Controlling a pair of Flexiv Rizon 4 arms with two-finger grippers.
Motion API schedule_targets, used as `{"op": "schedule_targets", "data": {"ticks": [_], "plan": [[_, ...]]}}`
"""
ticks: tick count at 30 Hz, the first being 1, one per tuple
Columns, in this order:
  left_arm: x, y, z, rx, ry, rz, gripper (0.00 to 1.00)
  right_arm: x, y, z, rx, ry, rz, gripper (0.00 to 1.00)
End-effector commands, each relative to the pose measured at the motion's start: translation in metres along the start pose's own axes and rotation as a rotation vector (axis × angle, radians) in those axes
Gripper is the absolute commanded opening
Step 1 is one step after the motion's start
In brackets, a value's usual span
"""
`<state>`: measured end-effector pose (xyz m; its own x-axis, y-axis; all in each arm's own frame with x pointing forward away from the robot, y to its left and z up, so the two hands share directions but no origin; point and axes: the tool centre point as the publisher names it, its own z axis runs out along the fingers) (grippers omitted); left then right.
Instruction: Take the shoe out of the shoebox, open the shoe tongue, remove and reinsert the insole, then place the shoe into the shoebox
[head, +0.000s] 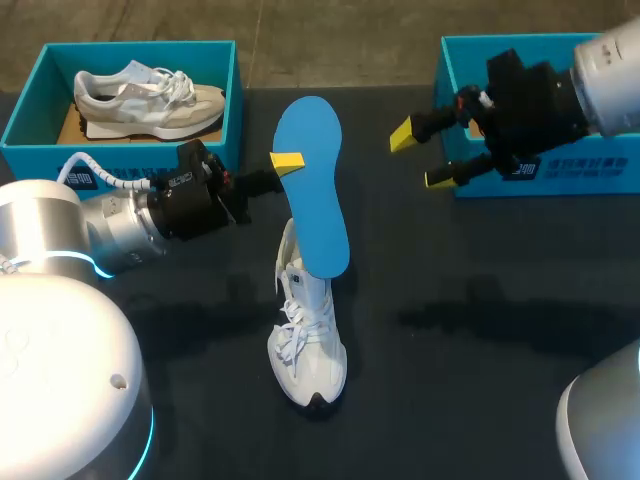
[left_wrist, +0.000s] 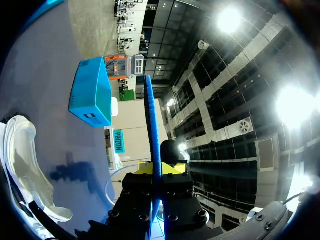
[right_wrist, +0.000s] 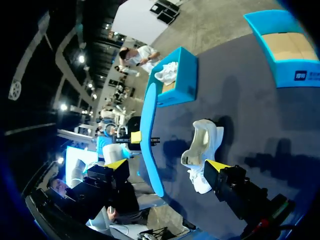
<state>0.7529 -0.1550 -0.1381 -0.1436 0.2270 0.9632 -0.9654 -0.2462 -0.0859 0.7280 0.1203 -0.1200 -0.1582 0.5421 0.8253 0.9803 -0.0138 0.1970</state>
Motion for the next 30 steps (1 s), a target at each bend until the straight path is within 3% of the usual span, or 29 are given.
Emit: {"op": "schedule_targets", "data": {"ticks": [1, 17, 30], "plan": [[0.0009, 0.0011, 0.0002, 0.003, -0.002, 0.001, 0.0, -0.0086, -0.0039, 0.0037, -0.014, 0.241, 0.008, 1.0], [0.0009, 0.0011, 0.0002, 0.003, -0.002, 0.001, 0.0, -0.0177, -0.0068, 0.0098, -0.052, 0.318, 0.044, 1.0], [0.0009, 0.0011, 0.0002, 0.003, -0.002, 0.001, 0.0, -0.0177, -0.0068, 0.0098, -0.052, 0.318, 0.044, 1.0]]}}
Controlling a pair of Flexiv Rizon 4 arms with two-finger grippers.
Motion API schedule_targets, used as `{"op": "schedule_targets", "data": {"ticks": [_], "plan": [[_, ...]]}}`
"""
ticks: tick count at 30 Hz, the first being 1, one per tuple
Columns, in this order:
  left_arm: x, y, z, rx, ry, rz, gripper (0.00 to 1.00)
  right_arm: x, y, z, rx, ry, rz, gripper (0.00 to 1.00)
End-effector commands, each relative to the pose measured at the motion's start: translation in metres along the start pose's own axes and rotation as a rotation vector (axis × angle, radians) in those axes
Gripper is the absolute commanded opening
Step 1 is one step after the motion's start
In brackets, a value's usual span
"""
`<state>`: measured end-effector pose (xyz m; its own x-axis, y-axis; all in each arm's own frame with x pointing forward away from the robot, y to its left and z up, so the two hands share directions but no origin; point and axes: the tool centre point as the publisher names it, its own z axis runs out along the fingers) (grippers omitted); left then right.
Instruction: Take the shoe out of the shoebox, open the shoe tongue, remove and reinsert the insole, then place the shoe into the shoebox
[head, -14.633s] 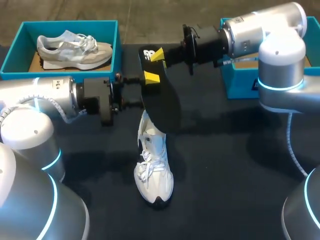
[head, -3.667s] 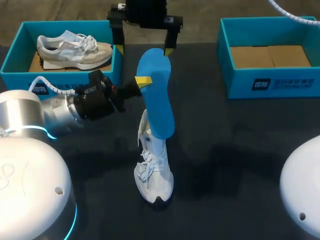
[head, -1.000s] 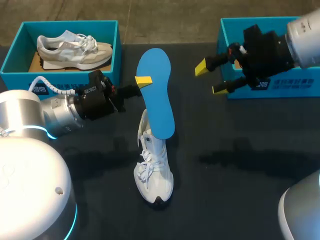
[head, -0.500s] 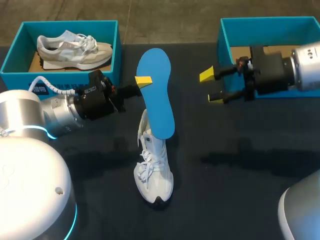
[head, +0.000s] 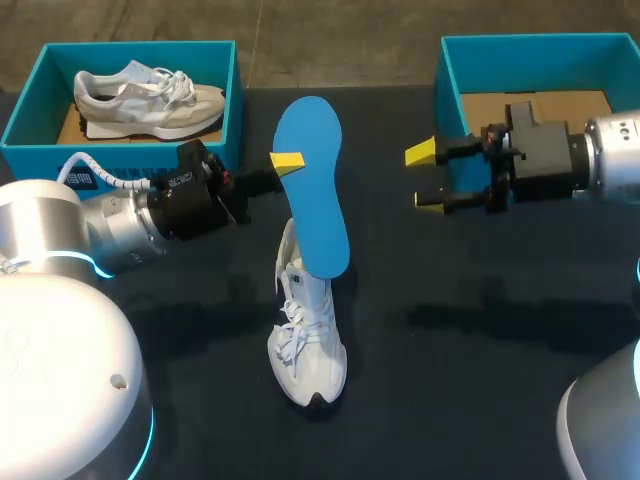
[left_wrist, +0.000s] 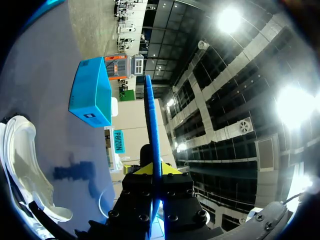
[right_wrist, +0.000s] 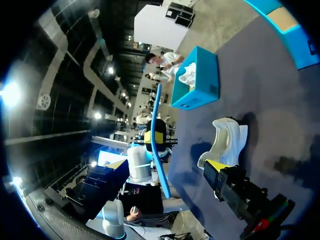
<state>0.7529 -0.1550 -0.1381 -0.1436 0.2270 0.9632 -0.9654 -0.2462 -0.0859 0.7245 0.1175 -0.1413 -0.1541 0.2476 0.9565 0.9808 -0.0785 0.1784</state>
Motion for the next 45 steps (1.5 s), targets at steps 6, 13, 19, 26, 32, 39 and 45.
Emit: {"op": "schedule_targets", "data": {"ticks": [6, 13, 19, 26, 32, 39, 45], "plan": [[-0.004, -0.005, -0.009, -0.068, 0.086, 0.407, 0.0, 0.0, 0.001, 0.001, 0.0, -0.003, 0.001, 1.0], [-0.008, -0.013, -0.014, -0.127, 0.249, 0.926, 0.0, 0.0, 0.001, 0.001, 0.0, -0.003, 0.001, 1.0], [-0.007, -0.016, -0.011, -0.154, 0.408, 1.151, 0.0, 0.0, 0.001, 0.001, 0.0, -0.003, 0.001, 1.0], [0.005, -0.014, -0.01, -0.146, 0.411, 1.238, 0.0, 0.0, 0.001, 0.001, 0.0, -0.003, 0.001, 1.0], [0.005, -0.014, -0.01, -0.146, 0.411, 1.238, 0.0, 0.0, 0.001, 0.001, 0.0, -0.003, 0.001, 1.0], [0.005, -0.014, -0.01, -0.146, 0.411, 1.238, 0.0, 0.0, 0.001, 0.001, 0.0, -0.003, 0.001, 1.0], [0.008, -0.017, -0.01, -0.129, 0.461, 1.365, 0.0, 0.0, 0.001, 0.001, 0.0, -0.003, 0.001, 1.0]]}}
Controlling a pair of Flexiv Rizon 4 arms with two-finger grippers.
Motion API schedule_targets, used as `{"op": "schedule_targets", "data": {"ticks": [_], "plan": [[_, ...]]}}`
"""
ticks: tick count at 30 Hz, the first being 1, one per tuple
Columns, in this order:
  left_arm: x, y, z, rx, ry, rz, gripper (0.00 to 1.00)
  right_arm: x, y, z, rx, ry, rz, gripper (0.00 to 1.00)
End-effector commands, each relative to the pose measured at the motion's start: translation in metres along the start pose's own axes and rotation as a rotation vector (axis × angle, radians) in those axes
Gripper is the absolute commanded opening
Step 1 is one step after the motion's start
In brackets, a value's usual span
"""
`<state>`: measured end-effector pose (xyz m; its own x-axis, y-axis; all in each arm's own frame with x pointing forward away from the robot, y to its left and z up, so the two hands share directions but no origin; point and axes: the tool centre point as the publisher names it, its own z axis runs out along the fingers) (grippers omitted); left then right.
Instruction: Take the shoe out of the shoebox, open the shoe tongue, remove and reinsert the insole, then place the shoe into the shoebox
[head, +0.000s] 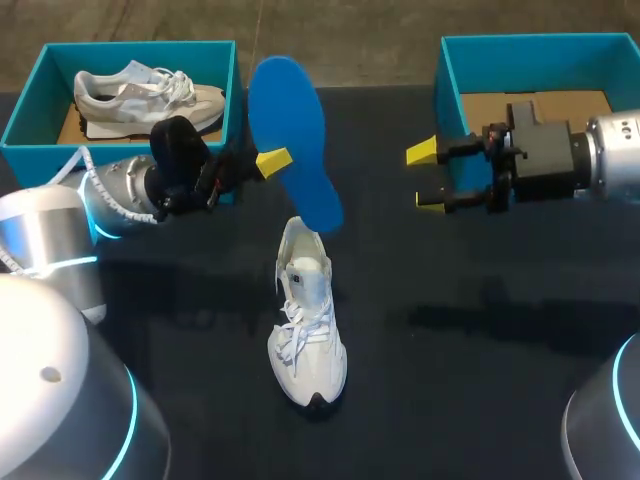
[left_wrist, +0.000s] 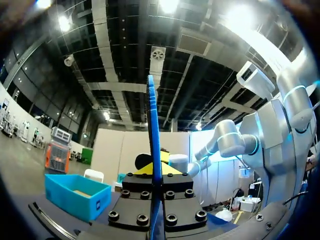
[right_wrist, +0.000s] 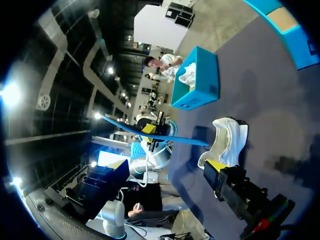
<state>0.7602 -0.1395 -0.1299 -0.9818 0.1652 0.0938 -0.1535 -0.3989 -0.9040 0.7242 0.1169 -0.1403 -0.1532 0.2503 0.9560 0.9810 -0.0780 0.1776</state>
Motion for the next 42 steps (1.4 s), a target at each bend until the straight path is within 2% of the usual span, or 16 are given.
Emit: {"op": "schedule_targets", "data": {"ticks": [1, 3, 5, 7, 9, 11, 13, 17, 30, 35, 38, 42], "plan": [[-0.007, 0.002, -0.002, -0.02, 0.101, 0.202, 0.0, 0.0, 0.001, 0.002, 0.0, 0.0, 0.0, 1.0], [-0.007, 0.002, -0.004, -0.056, 0.128, 0.314, 0.0, 0.0, 0.001, 0.002, 0.0, 0.0, 0.0, 1.0], [-0.007, 0.004, -0.006, -0.133, 0.152, 0.433, 0.0, 0.0, 0.001, 0.002, 0.0, 0.0, 0.0, 1.0], [-0.008, 0.003, -0.007, -0.154, 0.154, 0.469, 0.0, 0.0, 0.001, 0.002, 0.0, 0.0, 0.0, 1.0], [-0.01, 0.003, -0.008, -0.239, 0.186, 0.611, 0.0, 0.0, 0.001, 0.002, 0.0, 0.0, 0.0, 1.0], [-0.011, 0.001, -0.009, -0.24, 0.171, 0.665, 0.0, 0.0, 0.001, 0.002, 0.0, 0.0, 0.0, 1.0], [-0.014, 0.001, -0.011, -0.314, 0.207, 0.809, 0.0, 0.0, 0.001, 0.002, 0.0, 0.0, 0.0, 1.0], [-0.019, 0.003, -0.013, -0.358, 0.235, 1.03, 0.0, 0.0, 0.001, 0.002, 0.0, 0.0, 0.0, 1.0], [-0.022, 0.005, -0.012, -0.387, 0.369, 1.553, 0.0, 0.0, 0.001, 0.002, 0.0, 0.0, 0.0, 1.0], [-0.021, 0.003, -0.011, -0.35, 0.381, 1.741, 0.0, 0.0, 0.001, 0.002, 0.0, 0.0, 0.0, 1.0], [-0.022, 0.001, -0.011, -0.312, 0.366, 1.804, 0.0, 0.0, 0.001, 0.002, 0.0, 0.0, 0.0, 1.0], [-0.023, 0.002, -0.011, -0.302, 0.385, 1.864, 0.0, 0.0, 0.001, 0.002, 0.0, 0.0, 0.0, 1.0]]}}
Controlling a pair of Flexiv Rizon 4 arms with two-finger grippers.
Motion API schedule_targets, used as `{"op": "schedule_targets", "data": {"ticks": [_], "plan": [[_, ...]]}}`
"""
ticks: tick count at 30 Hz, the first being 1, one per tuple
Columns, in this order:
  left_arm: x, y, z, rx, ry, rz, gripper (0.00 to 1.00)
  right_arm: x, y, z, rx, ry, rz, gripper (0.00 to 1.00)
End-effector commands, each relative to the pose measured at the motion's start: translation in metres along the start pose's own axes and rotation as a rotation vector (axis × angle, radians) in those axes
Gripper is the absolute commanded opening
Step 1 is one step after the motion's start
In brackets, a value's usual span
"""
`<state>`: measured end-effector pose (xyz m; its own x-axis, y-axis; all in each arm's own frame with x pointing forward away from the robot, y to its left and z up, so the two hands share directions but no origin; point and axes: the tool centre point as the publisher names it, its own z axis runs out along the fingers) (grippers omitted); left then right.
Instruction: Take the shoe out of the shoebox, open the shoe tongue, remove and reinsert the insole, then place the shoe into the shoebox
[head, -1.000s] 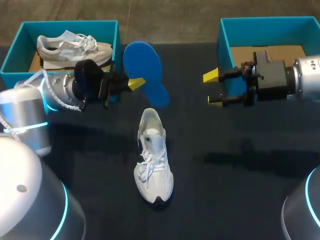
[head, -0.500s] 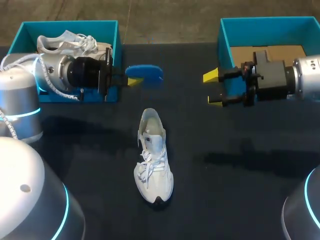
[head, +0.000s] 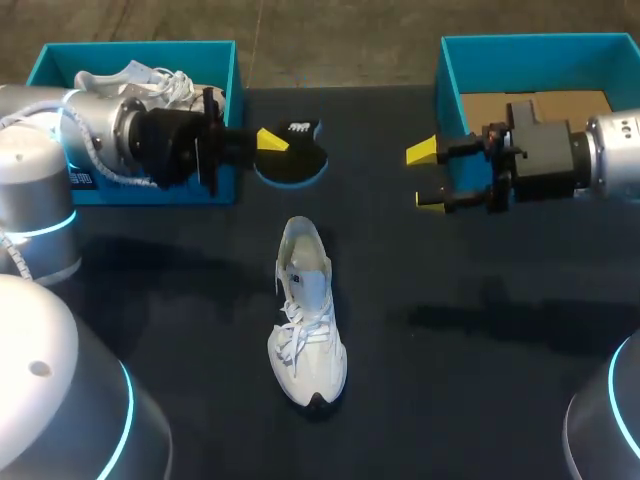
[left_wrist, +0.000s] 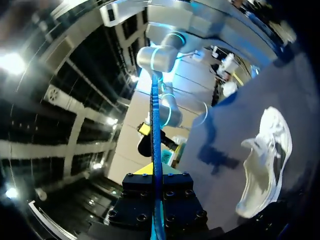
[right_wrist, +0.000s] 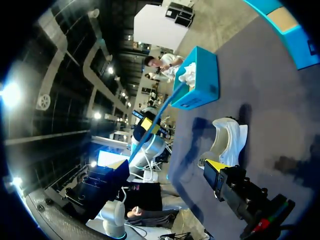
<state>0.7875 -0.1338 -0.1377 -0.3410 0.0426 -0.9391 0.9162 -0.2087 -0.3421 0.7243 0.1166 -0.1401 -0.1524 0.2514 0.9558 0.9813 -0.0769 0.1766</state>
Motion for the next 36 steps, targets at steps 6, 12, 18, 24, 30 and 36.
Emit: {"op": "schedule_targets", "data": {"ticks": [6, 12, 18, 24, 30, 36], "plan": [[0.004, -0.001, 0.003, -0.073, 0.025, 0.606, 0.0, -0.001, 0.001, 0.003, -0.002, 0.001, -0.001, 1.0], [0.005, 0.001, 0.005, -0.083, 0.02, 0.583, 0.0, 0.002, 0.002, 0.015, 0.042, -0.002, -0.012, 1.0], [0.003, 0.004, 0.008, -0.088, 0.006, 0.549, 0.0, 0.004, 0.001, 0.034, 0.056, 0.012, -0.015, 1.0], [0.006, 0.009, 0.014, -0.091, 0.009, 0.521, 0.0, 0.009, -0.001, 0.048, 0.052, 0.012, -0.012, 1.0], [0.01, 0.012, 0.025, -0.072, -0.004, 0.498, 0.0, 0.014, 0.0, 0.066, 0.091, 0.005, -0.006, 1.0], [0.011, 0.013, 0.037, -0.056, -0.018, 0.48, 0.0, 0.015, 0.001, 0.077, 0.111, 0.013, -0.003, 1.0]]}}
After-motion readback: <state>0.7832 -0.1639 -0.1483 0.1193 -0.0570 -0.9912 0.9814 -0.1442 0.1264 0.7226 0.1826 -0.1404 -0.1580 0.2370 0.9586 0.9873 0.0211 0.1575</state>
